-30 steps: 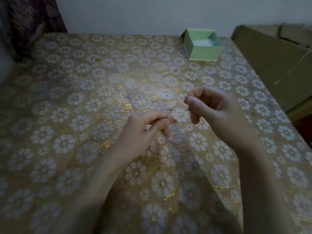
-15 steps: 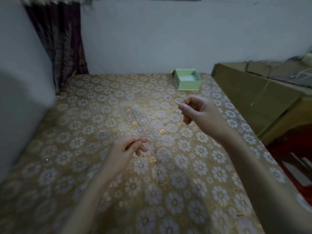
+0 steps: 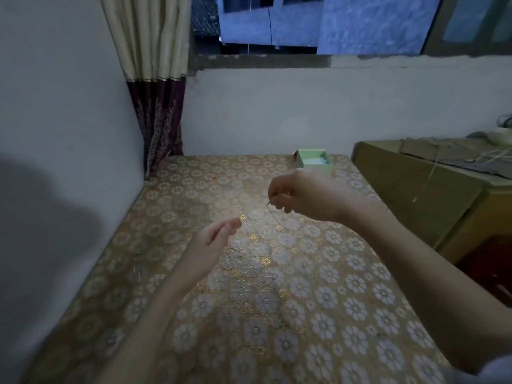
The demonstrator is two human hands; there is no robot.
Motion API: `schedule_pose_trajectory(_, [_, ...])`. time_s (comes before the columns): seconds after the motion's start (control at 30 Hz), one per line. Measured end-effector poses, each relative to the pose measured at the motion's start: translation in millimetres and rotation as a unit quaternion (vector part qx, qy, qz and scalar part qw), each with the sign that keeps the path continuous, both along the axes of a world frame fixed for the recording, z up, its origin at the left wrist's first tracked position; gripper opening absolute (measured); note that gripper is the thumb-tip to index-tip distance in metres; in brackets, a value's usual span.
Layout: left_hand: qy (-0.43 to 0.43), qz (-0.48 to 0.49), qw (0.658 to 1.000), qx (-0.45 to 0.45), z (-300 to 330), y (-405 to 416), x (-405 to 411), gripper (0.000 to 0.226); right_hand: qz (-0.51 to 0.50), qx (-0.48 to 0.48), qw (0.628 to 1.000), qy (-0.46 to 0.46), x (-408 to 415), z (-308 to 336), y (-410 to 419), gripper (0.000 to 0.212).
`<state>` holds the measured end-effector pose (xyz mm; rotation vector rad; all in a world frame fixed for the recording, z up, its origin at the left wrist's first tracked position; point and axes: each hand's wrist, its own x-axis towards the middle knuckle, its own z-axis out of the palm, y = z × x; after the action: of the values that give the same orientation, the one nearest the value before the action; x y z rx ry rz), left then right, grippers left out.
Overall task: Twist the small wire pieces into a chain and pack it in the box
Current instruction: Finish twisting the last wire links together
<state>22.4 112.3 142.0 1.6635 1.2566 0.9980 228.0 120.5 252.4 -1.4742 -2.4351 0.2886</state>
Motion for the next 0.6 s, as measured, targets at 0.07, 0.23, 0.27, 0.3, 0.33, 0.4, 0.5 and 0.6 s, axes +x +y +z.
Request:
schedule_pose_trajectory(0.07, [-0.056, -0.037, 0.998, -0.010, 17.6, -10.4, 6.4, 0.040, 0.026, -0.003, 1.000, 0.014, -9.1, 5.6, -7.2, 0.011])
schedule_pose_trajectory(0.23, [-0.057, -0.128, 0.990, -0.003, 42.0, -37.9, 19.2, 0.038, 0.071, 0.026, 0.994, 0.078, -26.8, 13.4, -16.4, 0.007])
schedule_pose_trajectory(0.27, [-0.049, -0.126, 0.991, 0.001, 44.4, -41.6, 19.8, 0.033, 0.072, 0.019, 0.991, 0.110, -28.5, 14.0, -18.5, 0.007])
schedule_pose_trajectory(0.3, [-0.041, -0.117, 0.992, 0.008, 46.1, -44.5, 18.8, 0.028, 0.069, 0.012, 0.987, 0.141, -29.1, 13.8, -20.4, 0.007])
schedule_pose_trajectory(0.33, [-0.029, -0.104, 0.994, 0.019, 46.4, -45.9, 16.1, 0.025, 0.062, 0.006, 0.984, 0.169, -28.5, 12.8, -21.9, 0.007])
schedule_pose_trajectory(0.4, [0.006, -0.077, 0.996, 0.046, 46.5, -48.3, 6.9, 0.023, 0.041, -0.008, 0.975, 0.220, -24.0, 7.2, -24.3, 0.009])
schedule_pose_trajectory(0.5, [0.053, -0.048, 0.995, 0.063, 46.8, -50.2, -13.7, 0.025, -0.005, -0.058, 0.940, 0.336, -17.0, -12.6, -27.5, 0.010])
schedule_pose_trajectory(0.6, [0.122, -0.030, 0.988, 0.088, 50.2, -51.7, -32.3, 0.025, -0.063, -0.165, 0.868, 0.464, -18.8, -45.7, -31.0, 0.009])
